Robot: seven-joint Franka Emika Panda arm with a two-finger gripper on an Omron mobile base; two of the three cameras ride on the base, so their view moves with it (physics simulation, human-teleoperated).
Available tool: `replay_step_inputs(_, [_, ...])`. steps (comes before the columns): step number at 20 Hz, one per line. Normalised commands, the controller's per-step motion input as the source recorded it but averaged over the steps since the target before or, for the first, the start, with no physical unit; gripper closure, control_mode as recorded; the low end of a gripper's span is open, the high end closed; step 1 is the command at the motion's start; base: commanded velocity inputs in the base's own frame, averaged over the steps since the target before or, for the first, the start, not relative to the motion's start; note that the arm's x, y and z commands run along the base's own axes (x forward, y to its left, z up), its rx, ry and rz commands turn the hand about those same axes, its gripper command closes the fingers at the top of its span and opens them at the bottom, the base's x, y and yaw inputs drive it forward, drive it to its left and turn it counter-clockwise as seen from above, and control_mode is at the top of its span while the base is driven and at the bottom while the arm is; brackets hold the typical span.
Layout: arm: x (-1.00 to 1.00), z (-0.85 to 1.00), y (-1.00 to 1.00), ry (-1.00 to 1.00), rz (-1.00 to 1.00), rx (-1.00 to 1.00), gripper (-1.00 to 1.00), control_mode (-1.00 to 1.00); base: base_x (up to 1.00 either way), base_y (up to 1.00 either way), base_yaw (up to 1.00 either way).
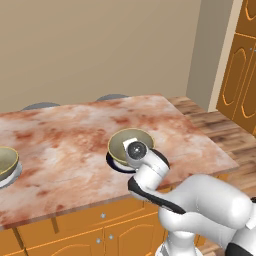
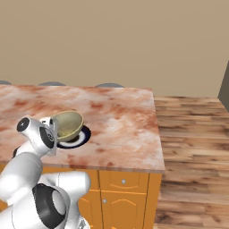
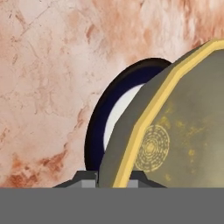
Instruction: Move the bowls from the cabinet to the plates on the dining table.
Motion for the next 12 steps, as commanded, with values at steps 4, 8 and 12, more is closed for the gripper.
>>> replay_step_inputs(4, [0.11, -0.41, -0.03, 0.00, 0.00, 0.00, 1.00, -1.00, 0.00, 0.00, 0.00])
replay_step_inputs(8, [0.18, -0.41, -0.02, 0.00, 0.00, 0.00, 1.00, -1.00, 0.00, 0.00, 0.00])
replay_step_inputs(12, [0.26, -0.36, -0.16, 0.00, 0.00, 0.00, 1.00, -1.00, 0.00, 0.00, 0.00])
